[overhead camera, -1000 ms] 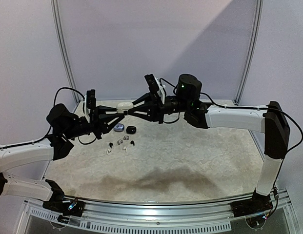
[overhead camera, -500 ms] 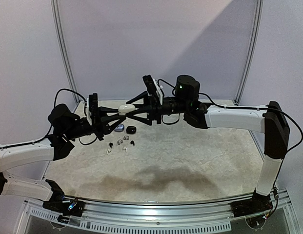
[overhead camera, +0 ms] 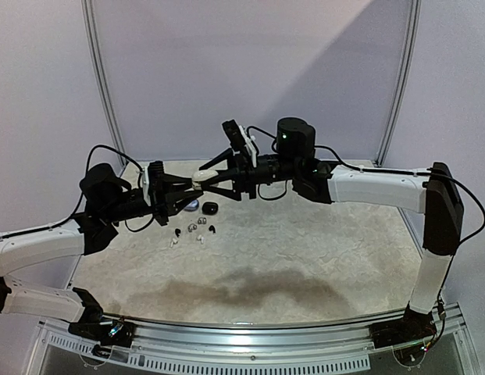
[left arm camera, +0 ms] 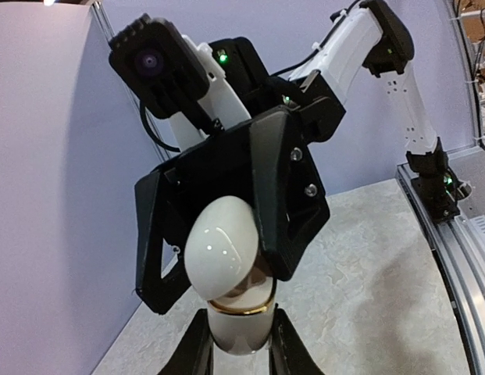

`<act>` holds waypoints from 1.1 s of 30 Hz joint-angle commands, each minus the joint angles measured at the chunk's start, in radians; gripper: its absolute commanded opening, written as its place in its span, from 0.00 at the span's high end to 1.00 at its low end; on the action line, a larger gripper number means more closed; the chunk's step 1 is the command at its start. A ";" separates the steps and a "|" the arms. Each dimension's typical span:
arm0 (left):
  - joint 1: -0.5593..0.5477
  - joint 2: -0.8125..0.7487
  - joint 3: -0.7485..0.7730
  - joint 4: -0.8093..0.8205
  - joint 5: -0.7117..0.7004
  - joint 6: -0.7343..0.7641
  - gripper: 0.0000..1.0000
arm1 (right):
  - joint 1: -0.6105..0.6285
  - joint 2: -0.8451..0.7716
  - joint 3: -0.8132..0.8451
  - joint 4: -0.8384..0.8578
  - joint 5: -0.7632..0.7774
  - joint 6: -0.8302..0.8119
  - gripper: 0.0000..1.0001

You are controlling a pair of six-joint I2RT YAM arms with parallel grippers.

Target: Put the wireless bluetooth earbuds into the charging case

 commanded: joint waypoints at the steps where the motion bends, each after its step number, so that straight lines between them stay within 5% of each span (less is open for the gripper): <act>1: -0.022 -0.005 0.005 -0.110 0.100 0.079 1.00 | -0.004 0.016 0.044 -0.020 0.091 -0.001 0.46; 24: -0.012 -0.023 -0.029 -0.053 0.102 -0.015 1.00 | -0.039 0.042 0.123 -0.186 0.077 0.056 0.46; 30: -0.005 -0.029 -0.053 -0.002 0.055 -0.233 1.00 | -0.046 0.034 0.166 -0.201 0.032 0.068 0.39; 33: -0.002 -0.034 -0.061 0.005 0.041 -0.274 1.00 | -0.052 0.037 0.191 -0.166 -0.025 0.113 0.28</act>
